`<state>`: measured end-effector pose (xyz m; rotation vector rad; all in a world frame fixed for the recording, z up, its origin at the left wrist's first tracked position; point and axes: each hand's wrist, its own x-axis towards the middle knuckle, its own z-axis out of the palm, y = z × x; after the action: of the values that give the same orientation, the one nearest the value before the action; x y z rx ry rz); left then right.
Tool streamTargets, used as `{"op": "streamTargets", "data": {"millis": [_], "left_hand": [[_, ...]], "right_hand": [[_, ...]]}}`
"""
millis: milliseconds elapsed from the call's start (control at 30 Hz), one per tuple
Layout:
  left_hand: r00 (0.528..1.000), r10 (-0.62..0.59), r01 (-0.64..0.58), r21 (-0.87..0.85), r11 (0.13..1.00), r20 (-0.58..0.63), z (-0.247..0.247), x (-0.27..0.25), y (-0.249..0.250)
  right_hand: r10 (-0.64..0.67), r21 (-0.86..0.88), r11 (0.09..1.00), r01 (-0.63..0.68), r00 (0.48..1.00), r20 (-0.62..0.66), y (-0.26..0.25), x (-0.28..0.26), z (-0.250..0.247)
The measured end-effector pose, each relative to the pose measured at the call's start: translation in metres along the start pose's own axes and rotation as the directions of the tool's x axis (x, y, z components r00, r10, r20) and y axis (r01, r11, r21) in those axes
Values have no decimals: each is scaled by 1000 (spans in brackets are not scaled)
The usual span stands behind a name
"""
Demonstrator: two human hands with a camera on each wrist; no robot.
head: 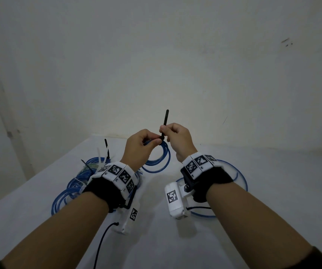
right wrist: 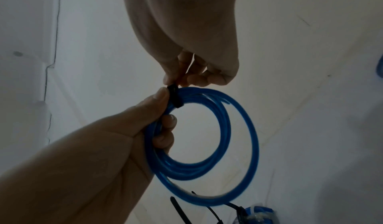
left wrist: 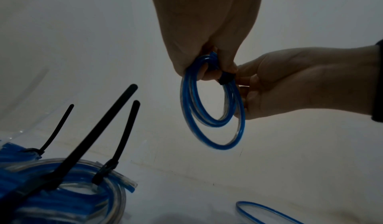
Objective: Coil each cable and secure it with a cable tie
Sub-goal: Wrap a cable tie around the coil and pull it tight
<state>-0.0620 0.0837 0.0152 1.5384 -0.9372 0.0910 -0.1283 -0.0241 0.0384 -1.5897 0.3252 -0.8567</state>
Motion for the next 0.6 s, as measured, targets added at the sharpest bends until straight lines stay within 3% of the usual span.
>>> {"op": "streamTargets", "data": {"millis": [300, 600], "left_hand": [[992, 53, -58, 48, 997, 116, -6, -3, 4], [998, 23, -25, 53, 998, 50, -12, -1, 2]], "right_hand": [[128, -2, 992, -128, 990, -53, 2, 8, 5], [134, 0, 991, -134, 990, 31, -2, 6, 11]]}}
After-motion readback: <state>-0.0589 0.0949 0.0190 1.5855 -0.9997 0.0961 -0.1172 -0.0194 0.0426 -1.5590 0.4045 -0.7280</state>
